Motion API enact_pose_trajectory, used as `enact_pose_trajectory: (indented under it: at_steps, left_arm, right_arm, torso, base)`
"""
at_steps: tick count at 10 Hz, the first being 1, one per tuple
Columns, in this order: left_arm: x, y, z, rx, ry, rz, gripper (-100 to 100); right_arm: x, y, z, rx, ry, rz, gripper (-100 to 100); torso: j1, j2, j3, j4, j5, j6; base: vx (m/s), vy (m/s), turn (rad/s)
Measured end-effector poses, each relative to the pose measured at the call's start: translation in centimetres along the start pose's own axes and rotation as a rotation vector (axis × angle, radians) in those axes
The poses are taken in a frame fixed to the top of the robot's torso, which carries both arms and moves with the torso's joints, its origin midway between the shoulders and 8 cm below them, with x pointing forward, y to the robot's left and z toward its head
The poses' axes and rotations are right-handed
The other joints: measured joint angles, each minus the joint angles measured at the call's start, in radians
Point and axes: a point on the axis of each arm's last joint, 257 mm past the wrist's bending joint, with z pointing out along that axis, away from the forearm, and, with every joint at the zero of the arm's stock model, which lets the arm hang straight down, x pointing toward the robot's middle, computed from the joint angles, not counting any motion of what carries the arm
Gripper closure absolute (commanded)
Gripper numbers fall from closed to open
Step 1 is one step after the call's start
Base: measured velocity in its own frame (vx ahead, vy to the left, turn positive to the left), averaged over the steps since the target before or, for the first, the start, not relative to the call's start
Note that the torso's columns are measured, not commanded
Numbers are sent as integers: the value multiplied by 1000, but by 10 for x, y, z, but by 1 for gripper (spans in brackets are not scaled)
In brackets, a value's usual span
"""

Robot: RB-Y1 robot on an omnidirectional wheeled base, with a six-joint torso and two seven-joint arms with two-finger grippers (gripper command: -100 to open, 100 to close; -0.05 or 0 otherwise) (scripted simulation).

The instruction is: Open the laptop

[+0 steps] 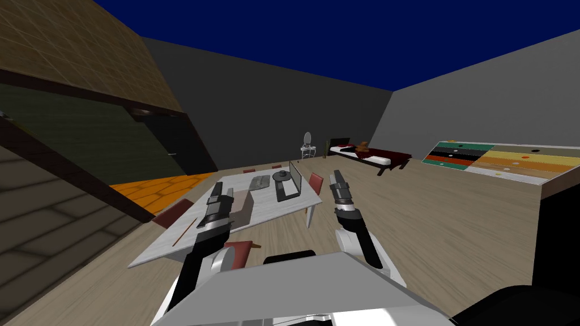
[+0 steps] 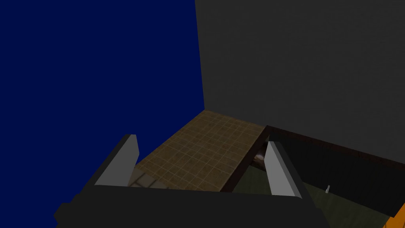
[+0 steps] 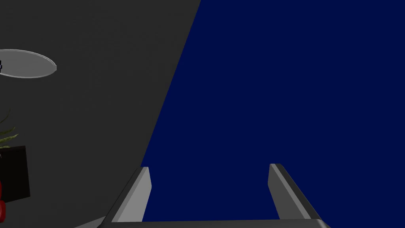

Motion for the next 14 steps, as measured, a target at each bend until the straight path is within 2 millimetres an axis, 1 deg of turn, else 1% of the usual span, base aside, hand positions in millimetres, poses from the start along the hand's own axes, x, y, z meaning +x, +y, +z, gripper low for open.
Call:
enact_pose_trajectory:
  at_steps: [3, 4, 5, 6, 10, 14]
  left_arm:
    - [0, 0, 0, 0, 0, 0, 0]
    - [0, 0, 0, 0, 0, 0, -100]
    - [2, 0, 1, 0, 21, 15, -100]
    - [4, 2, 2, -4, 47, 36, -100]
    - [10, 9, 8, -30, 129, 120, -100]
    - [12, 22, 15, -80, 165, 196, -100]
  right_arm:
    - [0, 0, 0, 0, 0, 0, 0]
    - [0, 0, 0, 0, 0, 0, 0]
    - [0, 0, 0, 0, 0, 0, 0]
    - [0, 0, 0, 1, 0, 0, 0]
    - [0, 0, 0, 1, 0, 0, 0]
    - [0, 0, 0, 1, 0, 0, 0]
  torso:
    - [0, 222, -443, 221, 0, 0]
    - [0, 295, -590, 295, 0, 0]
    - [-1, 329, -659, 328, 0, 0]
    - [-2, 338, -679, 338, 0, 0]
    - [-1, 342, -684, 342, 0, 0]
    - [-1, 343, -684, 342, 0, 0]
  base:
    - [0, 0, 0]
    - [11, -15, -16]
    - [16, -45, -24]
    - [22, -75, -22]
    - [38, -108, -34]
    - [42, -140, -36]
